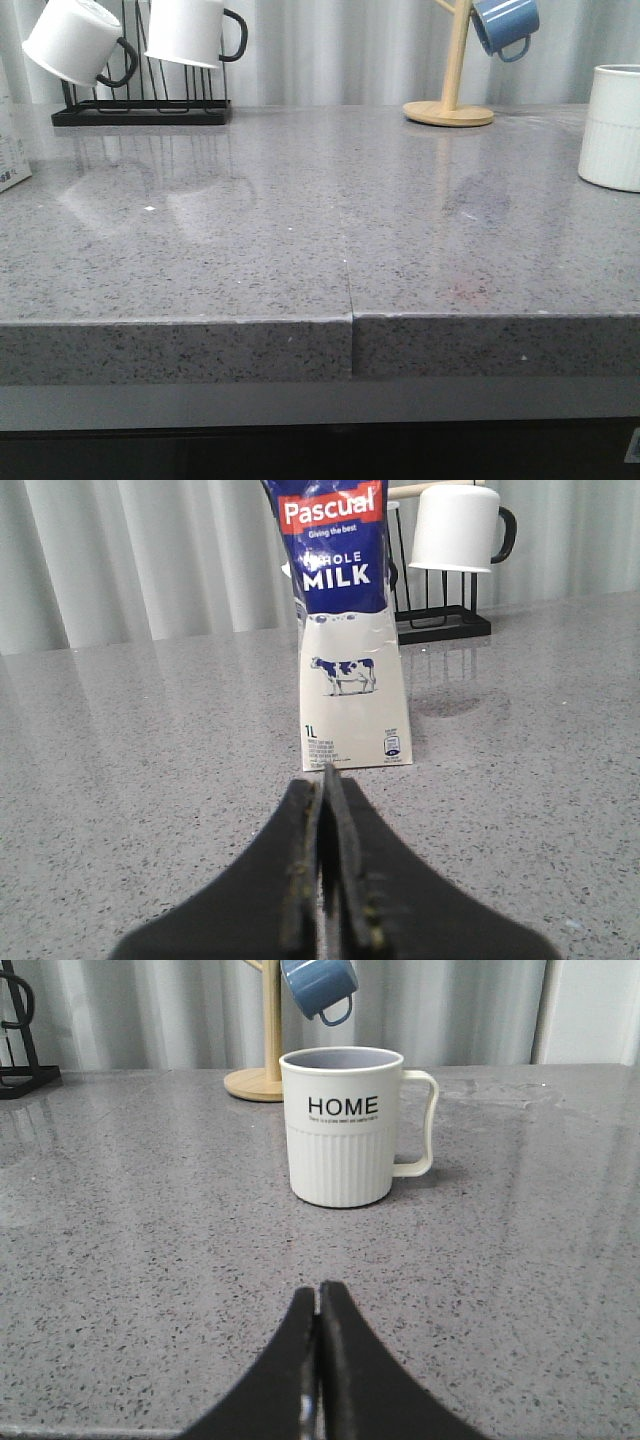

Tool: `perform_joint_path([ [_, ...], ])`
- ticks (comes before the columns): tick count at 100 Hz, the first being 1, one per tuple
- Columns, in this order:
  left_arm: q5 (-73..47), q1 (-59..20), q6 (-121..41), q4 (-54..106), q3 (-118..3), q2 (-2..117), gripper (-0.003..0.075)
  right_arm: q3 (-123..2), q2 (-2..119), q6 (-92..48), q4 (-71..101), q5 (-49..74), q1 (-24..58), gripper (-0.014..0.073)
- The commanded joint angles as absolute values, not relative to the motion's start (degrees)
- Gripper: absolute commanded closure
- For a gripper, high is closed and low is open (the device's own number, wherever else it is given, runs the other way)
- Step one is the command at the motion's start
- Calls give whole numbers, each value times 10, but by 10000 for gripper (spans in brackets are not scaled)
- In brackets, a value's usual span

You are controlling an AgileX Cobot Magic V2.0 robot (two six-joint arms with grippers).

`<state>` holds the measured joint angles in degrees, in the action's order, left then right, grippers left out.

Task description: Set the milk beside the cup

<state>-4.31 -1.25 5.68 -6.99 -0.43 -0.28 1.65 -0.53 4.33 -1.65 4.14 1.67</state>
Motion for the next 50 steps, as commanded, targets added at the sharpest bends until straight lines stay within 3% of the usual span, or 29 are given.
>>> perform_joint_path([
  [1, 7, -13, 57, -65, 25, -21, 741, 5, -17, 44, -16, -8, 16, 715],
  [27, 7, -13, 57, -65, 25, -21, 741, -19, -17, 44, -16, -21, 16, 715],
  [50, 7, -13, 57, -65, 25, -21, 741, -133, 60, 44, -16, 95, 15, 715],
])
